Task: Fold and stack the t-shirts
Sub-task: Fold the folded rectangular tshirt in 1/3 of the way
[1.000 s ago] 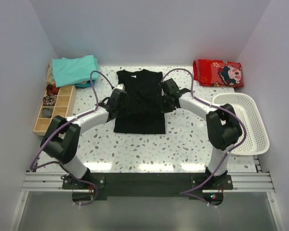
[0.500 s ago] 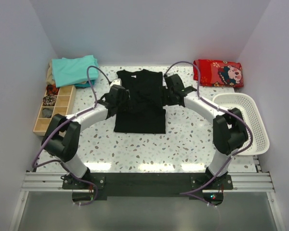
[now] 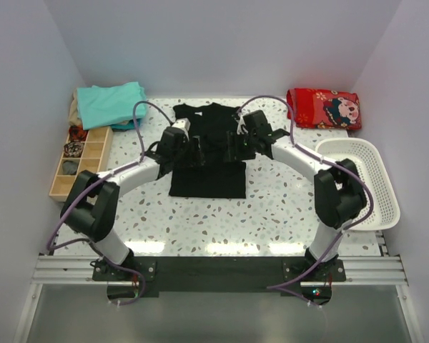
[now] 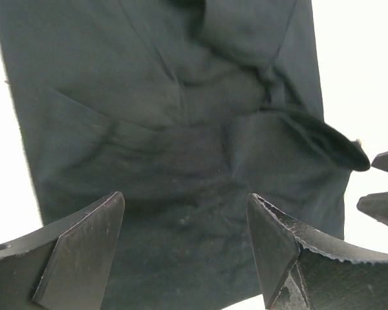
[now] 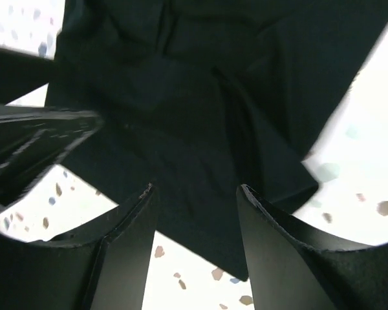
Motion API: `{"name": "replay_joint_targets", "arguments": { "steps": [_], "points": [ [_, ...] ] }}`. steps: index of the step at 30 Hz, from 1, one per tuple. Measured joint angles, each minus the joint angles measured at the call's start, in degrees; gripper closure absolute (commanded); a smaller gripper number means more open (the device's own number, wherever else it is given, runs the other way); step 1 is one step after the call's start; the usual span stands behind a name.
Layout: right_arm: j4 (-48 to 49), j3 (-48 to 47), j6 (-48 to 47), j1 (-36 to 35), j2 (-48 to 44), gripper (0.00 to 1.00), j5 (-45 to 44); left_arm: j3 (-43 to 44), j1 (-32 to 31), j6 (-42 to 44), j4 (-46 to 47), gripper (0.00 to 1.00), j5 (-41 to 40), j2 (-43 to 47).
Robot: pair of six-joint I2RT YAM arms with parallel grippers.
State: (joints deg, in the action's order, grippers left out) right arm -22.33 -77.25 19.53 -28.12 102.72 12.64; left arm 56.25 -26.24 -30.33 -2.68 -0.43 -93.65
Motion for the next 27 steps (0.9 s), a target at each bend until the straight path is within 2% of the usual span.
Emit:
{"name": "replay_joint_targets", "arguments": {
  "steps": [5,12,19,27],
  "points": [
    [-0.4,0.9,1.0,-0.4,2.0,0.45,4.1,2.3,0.0,1.1,-0.1,0.2,5.5,-6.8],
    [-0.2,0.9,0.8,-0.5,5.4,0.44,3.7,6.9,0.4,1.6,-0.5,0.2,6.9,-12.3],
    [-0.3,-3.0,-0.2,-0.2,12.9,0.45,-3.0,7.1,2.6,2.2,1.3,0.2,2.7,-13.3],
    [0.8,-5.1,-1.2,0.5,14.3,0.43,-7.3,2.5,3.7,3.6,3.9,0.19,-5.6,-11.4]
  ]
}}
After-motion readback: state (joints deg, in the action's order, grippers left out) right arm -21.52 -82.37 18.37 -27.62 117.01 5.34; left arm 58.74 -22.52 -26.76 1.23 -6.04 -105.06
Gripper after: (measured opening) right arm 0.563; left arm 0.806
